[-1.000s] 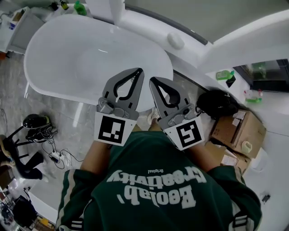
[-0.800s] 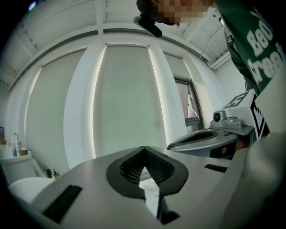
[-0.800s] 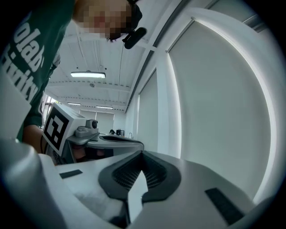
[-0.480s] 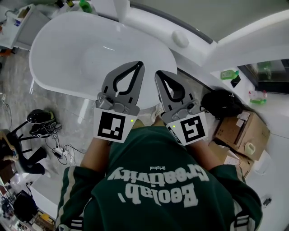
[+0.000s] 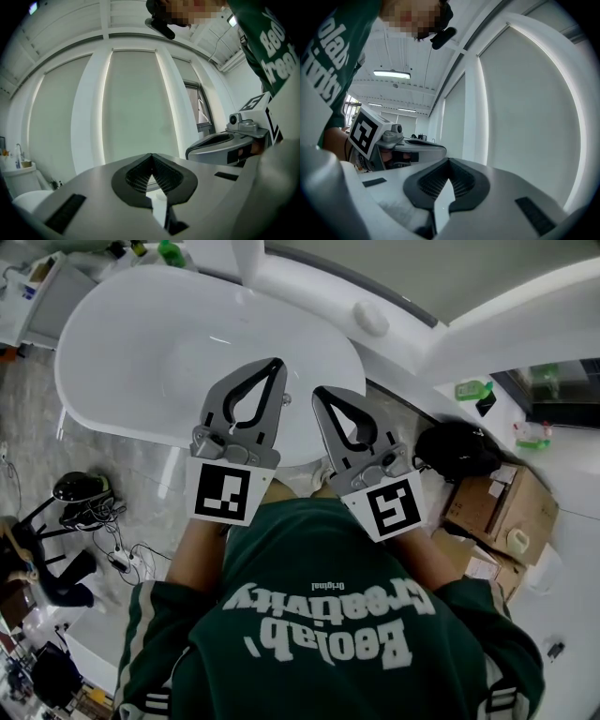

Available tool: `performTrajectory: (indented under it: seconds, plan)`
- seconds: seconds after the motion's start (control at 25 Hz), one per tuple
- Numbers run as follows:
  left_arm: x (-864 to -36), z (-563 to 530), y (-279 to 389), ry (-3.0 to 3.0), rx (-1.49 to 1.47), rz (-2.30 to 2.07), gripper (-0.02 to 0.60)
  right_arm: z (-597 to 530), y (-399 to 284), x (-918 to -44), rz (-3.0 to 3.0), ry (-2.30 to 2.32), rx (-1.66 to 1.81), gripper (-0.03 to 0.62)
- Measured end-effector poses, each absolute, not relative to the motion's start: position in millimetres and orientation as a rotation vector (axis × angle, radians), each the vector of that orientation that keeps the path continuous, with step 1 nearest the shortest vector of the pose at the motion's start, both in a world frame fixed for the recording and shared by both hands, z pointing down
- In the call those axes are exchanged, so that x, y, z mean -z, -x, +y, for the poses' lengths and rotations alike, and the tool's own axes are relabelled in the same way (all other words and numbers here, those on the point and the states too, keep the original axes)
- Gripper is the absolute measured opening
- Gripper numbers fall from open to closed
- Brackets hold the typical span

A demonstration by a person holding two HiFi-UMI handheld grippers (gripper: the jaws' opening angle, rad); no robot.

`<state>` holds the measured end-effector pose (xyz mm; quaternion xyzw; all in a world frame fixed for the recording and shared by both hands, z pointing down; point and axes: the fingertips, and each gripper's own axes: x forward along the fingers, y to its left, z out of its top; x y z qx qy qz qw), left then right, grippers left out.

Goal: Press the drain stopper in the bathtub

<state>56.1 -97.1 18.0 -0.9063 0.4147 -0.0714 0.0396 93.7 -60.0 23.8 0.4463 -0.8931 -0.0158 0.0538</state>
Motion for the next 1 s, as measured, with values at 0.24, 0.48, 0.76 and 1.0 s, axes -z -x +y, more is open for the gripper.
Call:
performTrajectory:
  seconds: [0.24,0.48,0.76,1.0]
  plan:
    - [-25.3,-102.1,-57.4,2.747,0.243,1.29,0.008,-70.7,-102.7,-32.4,-2.671,-1.376,0.04,0.009]
    - [-41.8,-104.5,-54.9,2.772,0.275,1.329,0.008,-82.2,-104.7,-50.4,-2.665,-1.348,-0.029,0.009]
    - [-77.3,-111.8,-42.5,2.781,0.356,1.387,0.008,-97.2,-109.0,-90.1,-2.645,-1.297,-0.14,0.009]
    - [-135.6,-120.9,-21.2,2.796,0.472,1.486,0.008,-119.3,-113.3,-145.4,-2.572,-1.249,-0.228,0.009]
